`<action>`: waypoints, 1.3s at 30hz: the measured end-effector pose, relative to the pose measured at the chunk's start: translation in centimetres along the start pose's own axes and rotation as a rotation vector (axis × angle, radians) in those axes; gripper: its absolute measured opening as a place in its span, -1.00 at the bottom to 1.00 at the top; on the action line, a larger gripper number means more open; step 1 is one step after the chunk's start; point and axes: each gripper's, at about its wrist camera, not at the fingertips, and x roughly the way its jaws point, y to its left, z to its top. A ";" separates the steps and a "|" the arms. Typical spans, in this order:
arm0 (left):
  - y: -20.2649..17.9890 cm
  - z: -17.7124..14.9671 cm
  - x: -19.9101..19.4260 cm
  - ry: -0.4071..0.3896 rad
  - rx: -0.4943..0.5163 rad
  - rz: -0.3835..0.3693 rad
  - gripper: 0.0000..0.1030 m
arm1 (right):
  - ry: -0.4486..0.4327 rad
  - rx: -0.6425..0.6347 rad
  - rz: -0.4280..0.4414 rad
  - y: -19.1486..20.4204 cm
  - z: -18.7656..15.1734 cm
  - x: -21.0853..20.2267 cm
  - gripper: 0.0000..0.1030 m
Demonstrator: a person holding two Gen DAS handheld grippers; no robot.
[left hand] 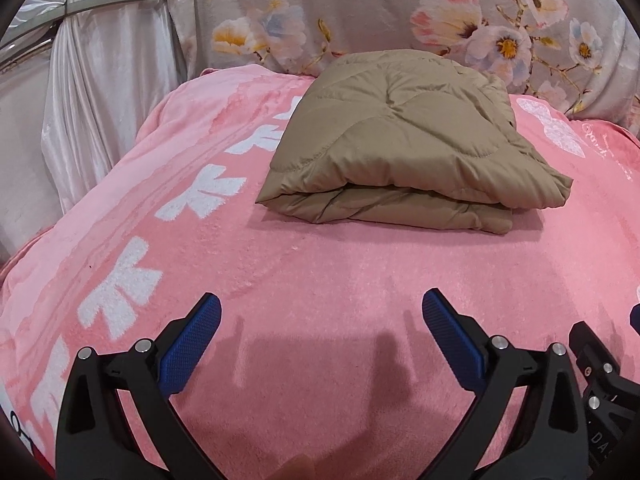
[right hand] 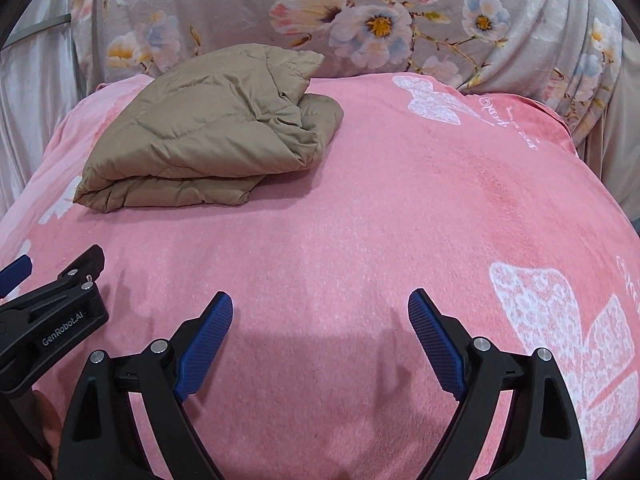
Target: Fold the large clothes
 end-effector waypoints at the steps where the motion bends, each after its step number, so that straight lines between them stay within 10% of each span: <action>1: -0.1 0.0 -0.1 -0.001 0.002 0.001 0.91 | -0.002 0.000 0.003 -0.1 0.0 0.0 0.69; 39: -0.2 -0.1 -0.9 -0.047 0.009 0.016 0.91 | -0.036 -0.006 0.004 -0.2 0.0 -0.6 0.69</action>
